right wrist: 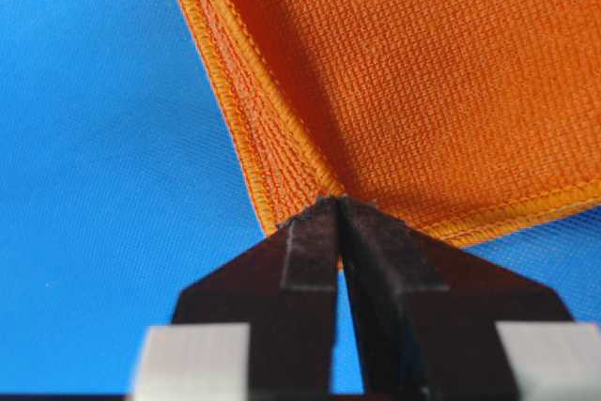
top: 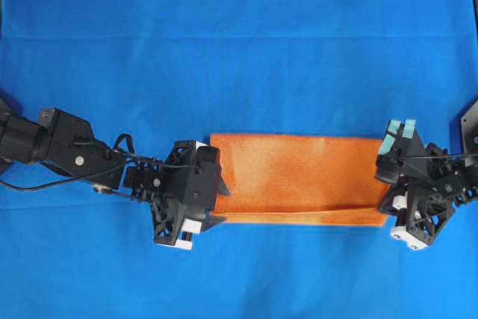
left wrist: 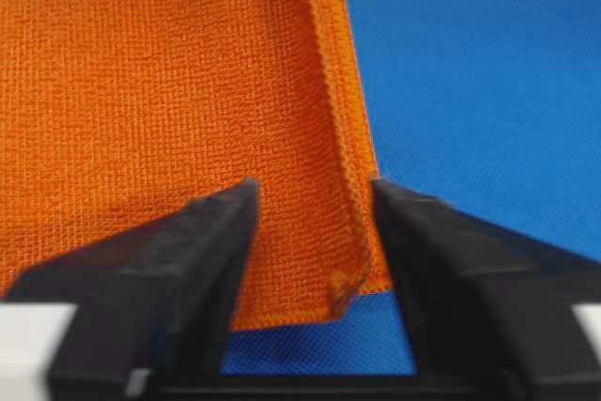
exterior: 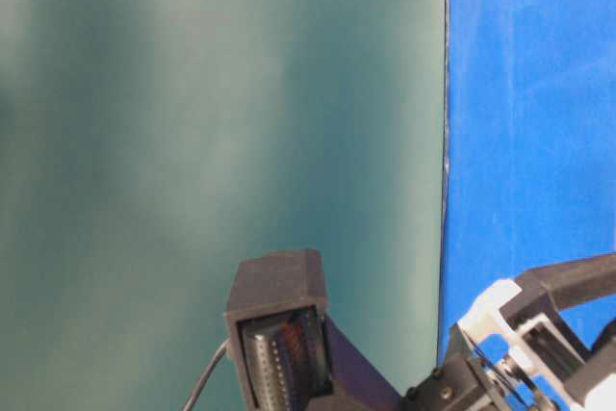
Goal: Fold the orange towel.
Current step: 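Carry both corners down toward the bottom edge, folding the towel in half, then release the corners and reposition grippers at the folded strip's ends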
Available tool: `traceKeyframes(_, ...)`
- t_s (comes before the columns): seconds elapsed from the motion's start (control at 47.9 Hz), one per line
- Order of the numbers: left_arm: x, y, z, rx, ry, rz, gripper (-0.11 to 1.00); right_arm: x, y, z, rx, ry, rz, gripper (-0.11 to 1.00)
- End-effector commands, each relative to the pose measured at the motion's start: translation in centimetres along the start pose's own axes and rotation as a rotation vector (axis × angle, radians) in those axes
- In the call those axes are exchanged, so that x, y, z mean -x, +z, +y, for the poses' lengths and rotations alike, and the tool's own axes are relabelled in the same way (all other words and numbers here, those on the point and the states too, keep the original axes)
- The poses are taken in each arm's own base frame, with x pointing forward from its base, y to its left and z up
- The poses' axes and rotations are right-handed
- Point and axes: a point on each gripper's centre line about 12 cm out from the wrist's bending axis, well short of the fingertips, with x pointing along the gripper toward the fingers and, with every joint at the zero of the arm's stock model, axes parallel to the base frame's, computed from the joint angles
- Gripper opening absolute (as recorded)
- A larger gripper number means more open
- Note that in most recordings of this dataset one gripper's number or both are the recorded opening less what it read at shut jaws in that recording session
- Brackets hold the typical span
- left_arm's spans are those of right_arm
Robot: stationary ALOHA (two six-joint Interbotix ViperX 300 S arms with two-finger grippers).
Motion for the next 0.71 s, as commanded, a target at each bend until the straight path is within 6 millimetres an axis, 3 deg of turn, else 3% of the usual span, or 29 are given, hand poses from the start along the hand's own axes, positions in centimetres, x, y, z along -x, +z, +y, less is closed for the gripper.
traceKeyframes(0.0, 0.6, 1.6, 0.1, -0.009, 0.001, -0.046, 0.54, 0.4, 0.3, 0.5, 0.003, 0.011, -0.008, 0.23)
traceKeyframes(0.104, 1.9, 2.7, 0.4, -0.009, 0.006, -0.079, 0.64, 1.1, 0.4, 0.5, 0.021, -0.003, 0.001, 0.54)
traceKeyframes(0.167, 3.0, 3.3, 0.8, -0.004, 0.013, -0.09, 0.63, 1.9, 0.7, 0.4, 0.052, -0.016, -0.008, 0.63)
traceKeyframes(0.355, 5.7, 4.1, 3.1, 0.022, 0.059, -0.121, 0.63, 4.3, 2.9, -1.4, 0.089, -0.07, -0.11, 0.57)
traceKeyframes(0.521, 6.0, 3.5, 5.4, 0.059, 0.106, -0.106, 0.63, 5.5, 4.8, -4.6, 0.081, -0.182, -0.185, 0.58)
traceKeyframes(0.688, 5.8, 3.0, 7.7, 0.095, 0.15, -0.096, 0.63, 5.9, 5.6, -6.2, 0.078, -0.262, -0.199, 0.58)
